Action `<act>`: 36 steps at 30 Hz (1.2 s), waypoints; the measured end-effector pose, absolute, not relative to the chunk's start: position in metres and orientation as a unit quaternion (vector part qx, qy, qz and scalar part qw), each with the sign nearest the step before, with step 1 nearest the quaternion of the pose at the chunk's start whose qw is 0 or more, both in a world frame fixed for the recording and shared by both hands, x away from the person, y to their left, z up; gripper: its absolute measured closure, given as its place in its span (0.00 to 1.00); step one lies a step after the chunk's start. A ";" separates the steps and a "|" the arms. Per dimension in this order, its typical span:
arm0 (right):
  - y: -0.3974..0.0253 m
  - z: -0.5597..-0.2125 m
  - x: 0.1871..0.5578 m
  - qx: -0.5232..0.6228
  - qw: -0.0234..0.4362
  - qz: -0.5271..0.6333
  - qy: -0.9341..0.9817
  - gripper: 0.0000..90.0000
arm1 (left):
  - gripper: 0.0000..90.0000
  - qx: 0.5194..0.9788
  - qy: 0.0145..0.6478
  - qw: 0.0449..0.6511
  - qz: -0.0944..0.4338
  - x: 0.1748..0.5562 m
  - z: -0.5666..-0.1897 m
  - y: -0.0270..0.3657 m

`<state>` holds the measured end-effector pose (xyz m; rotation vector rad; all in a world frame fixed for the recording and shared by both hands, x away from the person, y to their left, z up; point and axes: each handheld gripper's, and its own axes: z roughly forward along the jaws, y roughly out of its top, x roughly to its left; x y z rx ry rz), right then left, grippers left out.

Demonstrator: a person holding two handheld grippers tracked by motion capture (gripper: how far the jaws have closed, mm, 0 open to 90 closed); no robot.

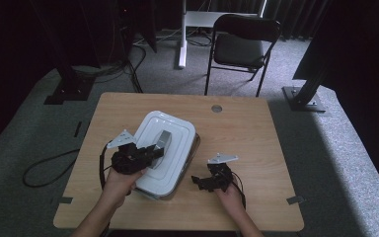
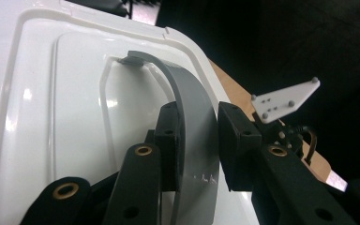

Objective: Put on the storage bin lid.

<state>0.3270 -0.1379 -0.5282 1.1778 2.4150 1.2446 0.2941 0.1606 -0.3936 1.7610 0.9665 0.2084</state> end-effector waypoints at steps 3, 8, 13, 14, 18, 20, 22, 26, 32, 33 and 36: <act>-0.141 -0.527 0.327 0.400 0.092 0.419 0.810 0.15 | 0.80 0.743 0.406 0.526 0.082 0.300 -0.397 0.155; -0.146 -0.526 0.328 0.404 0.094 0.420 0.807 0.15 | 0.80 0.749 0.405 0.520 0.065 0.309 -0.404 0.150; -0.148 -0.525 0.328 0.405 0.095 0.421 0.806 0.15 | 0.80 0.759 0.404 0.508 0.052 0.319 -0.410 0.148; -0.149 -0.525 0.328 0.404 0.096 0.421 0.806 0.15 | 0.80 0.758 0.405 0.509 0.048 0.320 -0.410 0.149; -0.150 -0.526 0.328 0.406 0.095 0.420 0.806 0.15 | 0.80 0.758 0.409 0.506 0.038 0.325 -0.413 0.152; -0.150 -0.526 0.328 0.407 0.094 0.420 0.806 0.15 | 0.80 0.757 0.409 0.508 0.033 0.326 -0.414 0.153; -0.150 -0.526 0.328 0.406 0.095 0.420 0.806 0.15 | 0.80 0.756 0.411 0.509 0.032 0.326 -0.415 0.153; -0.150 -0.526 0.328 0.407 0.095 0.420 0.806 0.15 | 0.80 0.755 0.412 0.509 0.030 0.327 -0.418 0.153; -0.150 -0.527 0.328 0.408 0.094 0.418 0.806 0.15 | 0.80 0.757 0.420 0.498 0.038 0.328 -0.420 0.150; -0.150 -0.527 0.328 0.408 0.093 0.418 0.806 0.15 | 0.80 0.759 0.420 0.496 0.039 0.329 -0.421 0.151; -0.150 -0.528 0.328 0.407 0.095 0.418 0.807 0.15 | 0.80 0.761 0.413 0.498 0.035 0.328 -0.426 0.152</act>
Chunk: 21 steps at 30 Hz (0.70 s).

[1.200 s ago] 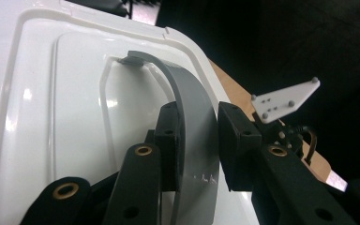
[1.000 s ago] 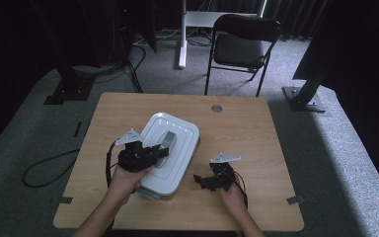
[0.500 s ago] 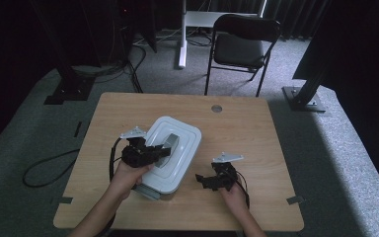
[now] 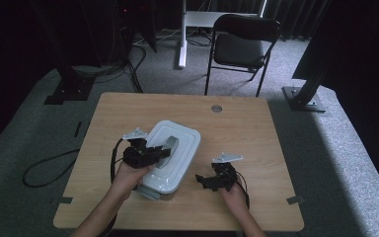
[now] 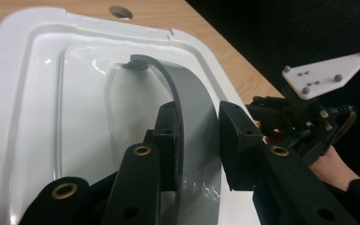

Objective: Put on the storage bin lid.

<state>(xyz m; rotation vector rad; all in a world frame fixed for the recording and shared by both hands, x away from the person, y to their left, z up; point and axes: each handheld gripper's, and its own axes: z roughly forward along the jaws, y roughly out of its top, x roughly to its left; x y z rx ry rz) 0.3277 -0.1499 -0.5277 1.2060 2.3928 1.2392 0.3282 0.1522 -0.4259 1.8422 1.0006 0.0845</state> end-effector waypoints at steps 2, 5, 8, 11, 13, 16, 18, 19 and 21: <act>-0.150 -0.528 0.328 0.406 0.093 0.418 0.808 0.15 | 0.80 0.765 0.410 0.495 0.041 0.327 -0.426 0.151; -0.150 -0.529 0.328 0.407 0.092 0.416 0.808 0.15 | 0.80 0.767 0.408 0.494 0.041 0.328 -0.427 0.149; -0.149 -0.530 0.328 0.407 0.091 0.415 0.809 0.15 | 0.80 0.766 0.408 0.496 0.041 0.327 -0.427 0.150; -0.149 -0.530 0.328 0.407 0.088 0.413 0.810 0.15 | 0.80 0.764 0.407 0.498 0.037 0.328 -0.427 0.150; -0.149 -0.530 0.328 0.406 0.089 0.415 0.809 0.15 | 0.80 0.760 0.410 0.504 0.028 0.329 -0.427 0.153; -0.150 -0.529 0.328 0.406 0.091 0.417 0.808 0.15 | 0.78 0.757 0.413 0.504 0.034 0.328 -0.424 0.152; -0.151 -0.529 0.329 0.409 0.088 0.417 0.807 0.15 | 0.75 0.761 0.409 0.502 0.045 0.326 -0.421 0.152; -0.151 -0.529 0.329 0.410 0.089 0.416 0.807 0.15 | 0.72 0.760 0.410 0.503 0.048 0.325 -0.420 0.152; -0.153 -0.529 0.329 0.412 0.089 0.418 0.805 0.15 | 0.69 0.761 0.407 0.503 0.056 0.324 -0.417 0.152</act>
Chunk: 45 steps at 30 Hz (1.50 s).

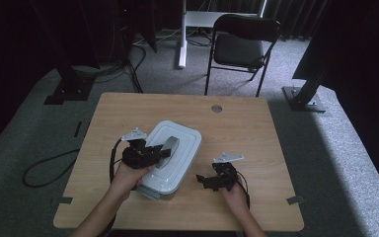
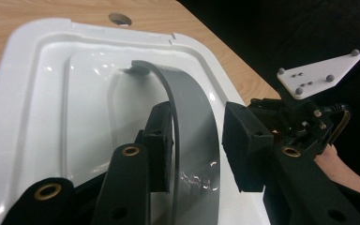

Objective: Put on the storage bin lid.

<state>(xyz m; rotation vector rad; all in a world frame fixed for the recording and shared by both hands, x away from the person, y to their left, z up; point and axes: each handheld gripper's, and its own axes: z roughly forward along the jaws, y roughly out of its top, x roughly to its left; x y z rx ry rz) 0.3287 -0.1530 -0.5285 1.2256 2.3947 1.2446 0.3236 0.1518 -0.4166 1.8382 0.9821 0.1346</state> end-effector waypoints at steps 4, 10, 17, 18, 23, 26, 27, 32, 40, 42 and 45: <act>-0.155 -0.527 0.329 0.413 0.092 0.421 0.802 0.15 | 0.59 0.761 0.405 0.502 0.068 0.321 -0.410 0.153; -0.157 -0.525 0.329 0.415 0.094 0.422 0.801 0.15 | 0.42 0.748 0.414 0.511 0.085 0.322 -0.402 0.164; -0.160 -0.524 0.329 0.417 0.102 0.424 0.798 0.15 | 0.33 0.749 0.414 0.509 0.095 0.321 -0.405 0.173; -0.161 -0.523 0.329 0.419 0.101 0.425 0.796 0.15 | 0.32 0.751 0.412 0.507 0.099 0.320 -0.405 0.173; -0.163 -0.524 0.329 0.422 0.104 0.424 0.794 0.15 | 0.22 0.753 0.412 0.497 0.132 0.316 -0.408 0.184; -0.163 -0.525 0.329 0.422 0.106 0.422 0.795 0.15 | 0.15 0.746 0.421 0.497 0.140 0.315 -0.408 0.191; -0.163 -0.525 0.329 0.422 0.106 0.422 0.796 0.15 | 0.14 0.747 0.421 0.495 0.143 0.315 -0.409 0.194; -0.162 -0.526 0.329 0.421 0.106 0.420 0.797 0.15 | 0.11 0.745 0.425 0.489 0.159 0.318 -0.414 0.211; -0.164 -0.527 0.329 0.423 0.105 0.419 0.797 0.15 | 0.02 0.734 0.451 0.480 0.167 0.323 -0.422 0.230; -0.164 -0.527 0.329 0.422 0.105 0.419 0.797 0.15 | 0.02 0.729 0.456 0.479 0.172 0.326 -0.426 0.235; -0.164 -0.527 0.329 0.422 0.105 0.418 0.798 0.15 | 0.02 0.721 0.461 0.482 0.185 0.330 -0.433 0.244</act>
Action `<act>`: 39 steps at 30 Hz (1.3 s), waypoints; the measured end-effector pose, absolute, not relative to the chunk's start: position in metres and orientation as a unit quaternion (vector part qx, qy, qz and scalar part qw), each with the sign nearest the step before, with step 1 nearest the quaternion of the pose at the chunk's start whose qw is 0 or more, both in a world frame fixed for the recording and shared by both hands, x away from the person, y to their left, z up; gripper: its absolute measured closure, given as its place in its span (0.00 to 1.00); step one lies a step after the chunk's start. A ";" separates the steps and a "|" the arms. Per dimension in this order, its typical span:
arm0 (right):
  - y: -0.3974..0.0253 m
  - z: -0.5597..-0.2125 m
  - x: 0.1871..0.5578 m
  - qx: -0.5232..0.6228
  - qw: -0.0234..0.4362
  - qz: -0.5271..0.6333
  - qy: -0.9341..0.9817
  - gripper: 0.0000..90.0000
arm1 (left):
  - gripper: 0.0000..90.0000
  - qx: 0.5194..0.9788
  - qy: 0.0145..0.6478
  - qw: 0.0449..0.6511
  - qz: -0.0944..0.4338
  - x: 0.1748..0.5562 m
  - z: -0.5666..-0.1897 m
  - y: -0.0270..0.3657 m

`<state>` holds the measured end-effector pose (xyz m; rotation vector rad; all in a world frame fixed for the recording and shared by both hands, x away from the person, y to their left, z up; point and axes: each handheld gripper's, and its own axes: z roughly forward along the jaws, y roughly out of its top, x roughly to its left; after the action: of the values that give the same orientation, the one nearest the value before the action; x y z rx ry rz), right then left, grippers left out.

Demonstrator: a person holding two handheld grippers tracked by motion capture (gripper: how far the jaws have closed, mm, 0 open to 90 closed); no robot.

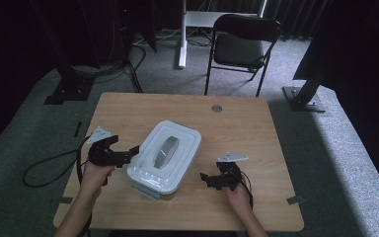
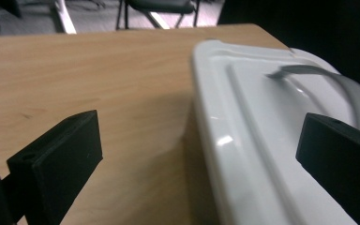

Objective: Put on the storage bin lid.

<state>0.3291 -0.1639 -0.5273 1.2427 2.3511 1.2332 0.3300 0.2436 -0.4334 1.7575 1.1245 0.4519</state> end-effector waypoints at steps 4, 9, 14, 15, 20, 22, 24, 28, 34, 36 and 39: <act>-0.164 -0.528 0.329 0.422 0.105 0.417 0.798 0.15 | 0.02 0.711 0.481 0.480 0.181 0.338 -0.447 0.255; -0.164 -0.529 0.329 0.422 0.105 0.416 0.798 0.15 | 0.02 0.701 0.500 0.471 0.189 0.345 -0.462 0.268; -0.164 -0.529 0.329 0.422 0.105 0.415 0.799 0.15 | 0.02 0.698 0.518 0.453 0.199 0.350 -0.476 0.280; -0.164 -0.529 0.329 0.422 0.106 0.414 0.799 0.15 | 0.02 0.699 0.519 0.448 0.201 0.350 -0.479 0.281; -0.166 -0.528 0.329 0.425 0.107 0.414 0.798 0.15 | 0.02 0.700 0.531 0.433 0.202 0.355 -0.496 0.283; -0.167 -0.529 0.329 0.425 0.106 0.415 0.797 0.15 | 0.02 0.704 0.531 0.427 0.201 0.357 -0.502 0.281; -0.168 -0.528 0.328 0.427 0.106 0.413 0.797 0.15 | 0.02 0.710 0.528 0.422 0.198 0.358 -0.507 0.279; -0.172 -0.527 0.328 0.430 0.107 0.416 0.794 0.15 | 0.02 0.714 0.526 0.418 0.196 0.360 -0.514 0.273; -0.175 -0.526 0.327 0.432 0.108 0.418 0.792 0.15 | 0.02 0.724 0.520 0.411 0.191 0.359 -0.521 0.265; -0.176 -0.525 0.327 0.434 0.108 0.418 0.791 0.15 | 0.02 0.728 0.516 0.410 0.187 0.358 -0.523 0.262; -0.177 -0.525 0.326 0.433 0.109 0.418 0.791 0.15 | 0.02 0.732 0.512 0.411 0.182 0.356 -0.526 0.258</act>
<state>0.3264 -0.1774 -0.5250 1.2737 2.3259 1.2290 0.3563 0.2585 -0.5259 1.8434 1.2888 0.4571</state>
